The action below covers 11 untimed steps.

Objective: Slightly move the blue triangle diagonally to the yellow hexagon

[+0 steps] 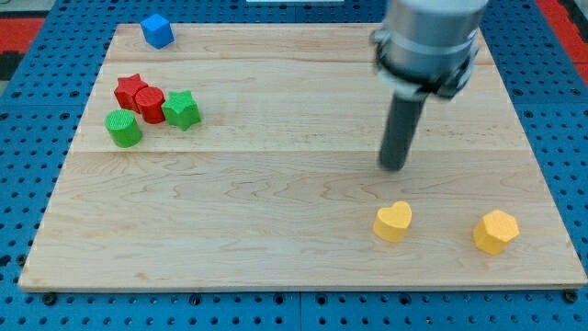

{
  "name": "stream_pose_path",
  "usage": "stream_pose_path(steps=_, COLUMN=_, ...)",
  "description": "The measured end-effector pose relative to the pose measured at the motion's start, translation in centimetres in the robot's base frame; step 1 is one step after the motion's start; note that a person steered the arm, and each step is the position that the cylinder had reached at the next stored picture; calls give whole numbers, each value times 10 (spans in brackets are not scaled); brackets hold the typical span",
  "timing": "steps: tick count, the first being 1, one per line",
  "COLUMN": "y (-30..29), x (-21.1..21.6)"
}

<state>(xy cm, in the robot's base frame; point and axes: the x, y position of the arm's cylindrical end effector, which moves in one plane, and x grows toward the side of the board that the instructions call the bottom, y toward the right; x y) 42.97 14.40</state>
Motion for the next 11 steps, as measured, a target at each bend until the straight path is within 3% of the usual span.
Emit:
stream_pose_path(steps=1, y=125, x=-77)
stream_pose_path(steps=2, y=165, x=-158)
stream_pose_path(steps=4, y=92, x=-238)
stream_pose_path(steps=6, y=51, x=-145)
stream_pose_path(steps=7, y=79, x=-174)
stream_pose_path(steps=8, y=139, x=-161)
stream_pose_path(steps=9, y=121, x=-213)
stream_pose_path(steps=10, y=37, x=-218)
stream_pose_path(steps=11, y=7, x=-150)
